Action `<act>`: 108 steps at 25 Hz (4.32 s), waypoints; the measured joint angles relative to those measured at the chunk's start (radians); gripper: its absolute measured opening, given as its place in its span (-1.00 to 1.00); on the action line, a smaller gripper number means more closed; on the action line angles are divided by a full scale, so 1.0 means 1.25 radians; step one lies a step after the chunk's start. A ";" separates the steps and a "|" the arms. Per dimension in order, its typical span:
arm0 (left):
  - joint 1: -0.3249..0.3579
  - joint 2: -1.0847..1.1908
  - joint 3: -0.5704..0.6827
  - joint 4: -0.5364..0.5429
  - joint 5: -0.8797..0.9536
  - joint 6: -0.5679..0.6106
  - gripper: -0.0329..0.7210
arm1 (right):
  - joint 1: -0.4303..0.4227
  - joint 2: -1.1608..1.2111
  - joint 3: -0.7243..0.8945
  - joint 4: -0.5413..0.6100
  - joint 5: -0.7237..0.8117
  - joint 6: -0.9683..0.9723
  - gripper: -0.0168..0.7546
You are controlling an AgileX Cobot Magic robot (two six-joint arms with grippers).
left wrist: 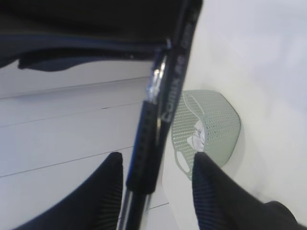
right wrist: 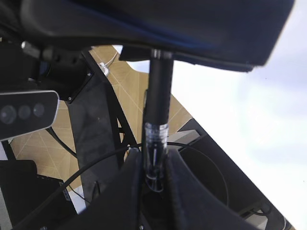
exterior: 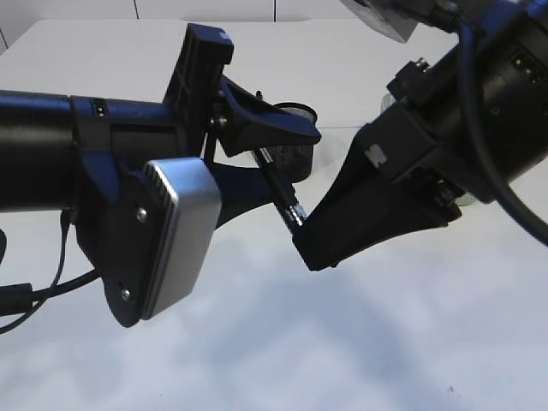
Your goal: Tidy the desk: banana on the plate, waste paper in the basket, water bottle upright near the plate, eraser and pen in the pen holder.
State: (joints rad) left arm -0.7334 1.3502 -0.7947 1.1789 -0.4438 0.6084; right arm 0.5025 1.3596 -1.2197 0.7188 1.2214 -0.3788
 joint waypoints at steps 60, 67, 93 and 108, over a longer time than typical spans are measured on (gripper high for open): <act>-0.001 -0.048 0.026 -0.037 0.103 0.000 -0.10 | 0.000 0.000 -0.022 -0.027 -0.065 0.013 -0.84; -0.001 -0.050 0.026 -0.039 0.104 0.000 -0.36 | 0.000 0.000 -0.022 -0.027 -0.065 0.015 -0.84; -0.001 -0.050 0.026 -0.047 0.103 -0.005 -0.84 | 0.000 0.000 -0.022 -0.027 -0.062 0.015 -0.85; -0.004 -0.050 0.026 -0.047 0.109 -0.005 -0.84 | 0.000 0.000 -0.025 -0.063 -0.042 0.017 -0.73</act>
State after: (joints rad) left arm -0.7381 1.2873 -0.7618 1.1200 -0.3081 0.6025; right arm 0.5025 1.3602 -1.2509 0.6394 1.1684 -0.3579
